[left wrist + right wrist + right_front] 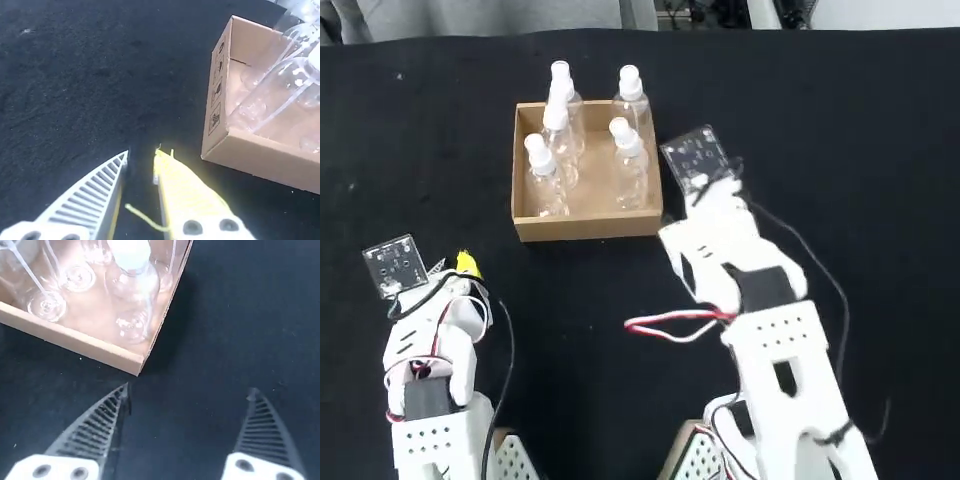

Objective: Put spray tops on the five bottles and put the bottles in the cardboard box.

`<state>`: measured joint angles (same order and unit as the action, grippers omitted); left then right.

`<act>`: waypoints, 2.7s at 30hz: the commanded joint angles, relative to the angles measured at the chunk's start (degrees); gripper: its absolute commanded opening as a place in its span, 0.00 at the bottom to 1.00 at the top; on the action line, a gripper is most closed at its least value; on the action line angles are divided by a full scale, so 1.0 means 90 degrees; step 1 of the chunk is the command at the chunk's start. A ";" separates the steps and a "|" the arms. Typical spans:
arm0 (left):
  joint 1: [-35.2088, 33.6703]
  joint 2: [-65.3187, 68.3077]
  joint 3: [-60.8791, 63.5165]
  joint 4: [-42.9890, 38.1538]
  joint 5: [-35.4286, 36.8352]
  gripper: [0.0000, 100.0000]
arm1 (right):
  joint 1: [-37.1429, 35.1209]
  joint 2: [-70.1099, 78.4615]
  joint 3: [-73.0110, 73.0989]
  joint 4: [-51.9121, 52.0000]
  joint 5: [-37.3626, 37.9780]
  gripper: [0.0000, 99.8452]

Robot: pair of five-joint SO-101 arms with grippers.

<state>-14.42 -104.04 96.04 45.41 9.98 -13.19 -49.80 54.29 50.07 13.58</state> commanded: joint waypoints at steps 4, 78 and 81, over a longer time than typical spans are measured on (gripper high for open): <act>0.0015 -0.0020 0.0151 0.0059 -0.0068 0.07 | 0.0156 -0.1402 0.0562 0.0029 -0.0039 0.20; -0.0005 -0.0010 0.0151 0.0059 -0.0039 0.07 | 0.1377 -0.6540 0.2838 0.0781 0.0020 0.01; -0.0005 -0.0010 0.0151 0.0059 -0.0039 0.07 | 0.1377 -0.6540 0.3013 0.0762 0.0010 0.01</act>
<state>-14.42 -104.04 96.04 45.49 9.98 -2.29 -103.08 81.01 59.12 13.67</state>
